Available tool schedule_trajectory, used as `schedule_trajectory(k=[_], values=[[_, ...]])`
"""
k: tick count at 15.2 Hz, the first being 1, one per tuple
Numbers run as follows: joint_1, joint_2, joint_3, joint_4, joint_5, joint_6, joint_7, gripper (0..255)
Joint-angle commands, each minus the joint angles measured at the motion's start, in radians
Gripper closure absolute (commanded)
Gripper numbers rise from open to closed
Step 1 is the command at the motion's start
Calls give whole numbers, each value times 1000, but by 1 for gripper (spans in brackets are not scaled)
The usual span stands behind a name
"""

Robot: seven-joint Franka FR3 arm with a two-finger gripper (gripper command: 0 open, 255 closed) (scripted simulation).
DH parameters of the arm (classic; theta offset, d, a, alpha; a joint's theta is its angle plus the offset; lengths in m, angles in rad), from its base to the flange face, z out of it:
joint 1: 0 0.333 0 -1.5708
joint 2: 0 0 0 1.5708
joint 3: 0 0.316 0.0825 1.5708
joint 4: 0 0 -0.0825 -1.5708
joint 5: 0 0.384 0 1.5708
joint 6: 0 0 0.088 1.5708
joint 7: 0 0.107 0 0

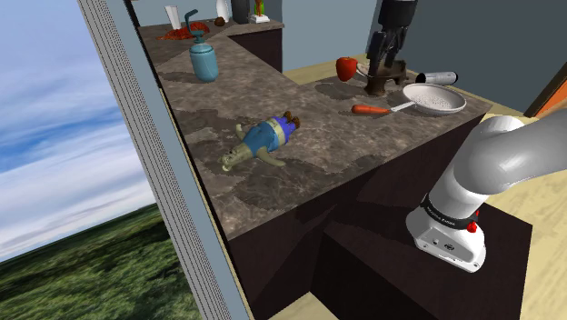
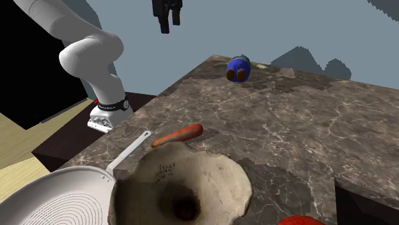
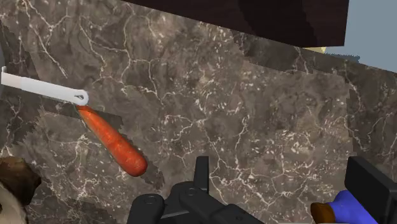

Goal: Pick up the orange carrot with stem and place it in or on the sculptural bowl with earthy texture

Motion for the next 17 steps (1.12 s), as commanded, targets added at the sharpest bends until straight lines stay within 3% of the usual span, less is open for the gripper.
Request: schedule_trajectory(k=[1, 9, 17], values=[[0, 0, 0, 0, 0, 0, 0, 0], [7, 14, -188, -160, -127, 194, -335, 0], [32, 176, -399, -202, -219, 427, -672, 0]])
